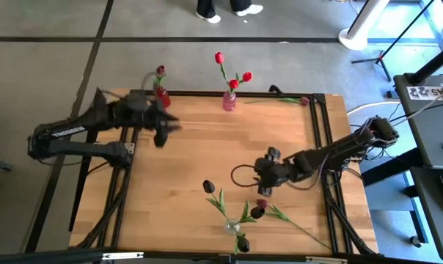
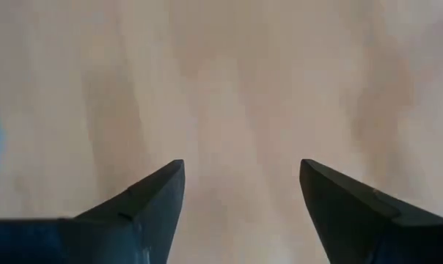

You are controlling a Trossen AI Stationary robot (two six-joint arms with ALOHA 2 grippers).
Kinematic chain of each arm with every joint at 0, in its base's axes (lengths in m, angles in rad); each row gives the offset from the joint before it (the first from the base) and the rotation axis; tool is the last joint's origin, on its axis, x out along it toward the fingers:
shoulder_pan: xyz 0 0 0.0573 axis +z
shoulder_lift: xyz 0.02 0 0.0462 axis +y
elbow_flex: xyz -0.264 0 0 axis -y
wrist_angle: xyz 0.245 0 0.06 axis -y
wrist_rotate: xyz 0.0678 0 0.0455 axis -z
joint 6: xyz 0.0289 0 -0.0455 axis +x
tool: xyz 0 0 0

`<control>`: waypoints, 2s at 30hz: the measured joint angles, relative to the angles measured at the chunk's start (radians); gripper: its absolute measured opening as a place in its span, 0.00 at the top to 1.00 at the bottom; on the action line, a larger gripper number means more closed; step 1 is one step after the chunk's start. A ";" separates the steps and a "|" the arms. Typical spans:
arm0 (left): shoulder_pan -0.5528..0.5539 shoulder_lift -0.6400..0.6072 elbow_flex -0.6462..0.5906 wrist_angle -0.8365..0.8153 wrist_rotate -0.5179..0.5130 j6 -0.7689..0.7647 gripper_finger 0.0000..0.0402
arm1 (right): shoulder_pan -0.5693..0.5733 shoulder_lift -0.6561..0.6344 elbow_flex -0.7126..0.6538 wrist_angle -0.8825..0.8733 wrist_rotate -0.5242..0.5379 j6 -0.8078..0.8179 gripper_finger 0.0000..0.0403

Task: Sort flowers into vase by color
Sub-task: Put the bottom dark red flower into the red flower vase

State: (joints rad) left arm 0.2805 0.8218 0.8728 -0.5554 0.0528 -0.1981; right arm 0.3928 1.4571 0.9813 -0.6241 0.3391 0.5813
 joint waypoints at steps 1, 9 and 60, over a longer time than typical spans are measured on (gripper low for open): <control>-0.044 -0.004 -0.045 0.070 0.026 0.018 0.59 | 0.015 0.021 0.000 -0.038 -0.048 0.068 0.34; -0.259 0.013 -0.305 0.457 0.073 0.191 0.59 | 0.176 0.108 0.000 -0.036 -0.407 0.523 0.46; -0.424 0.033 -0.805 1.400 -0.280 0.116 0.42 | -0.336 0.217 0.005 1.415 -0.254 -0.671 0.99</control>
State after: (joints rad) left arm -0.1432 0.8550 0.0681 0.8451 -0.2276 -0.0823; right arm 0.0571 1.6745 0.9863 0.7912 0.0856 -0.0901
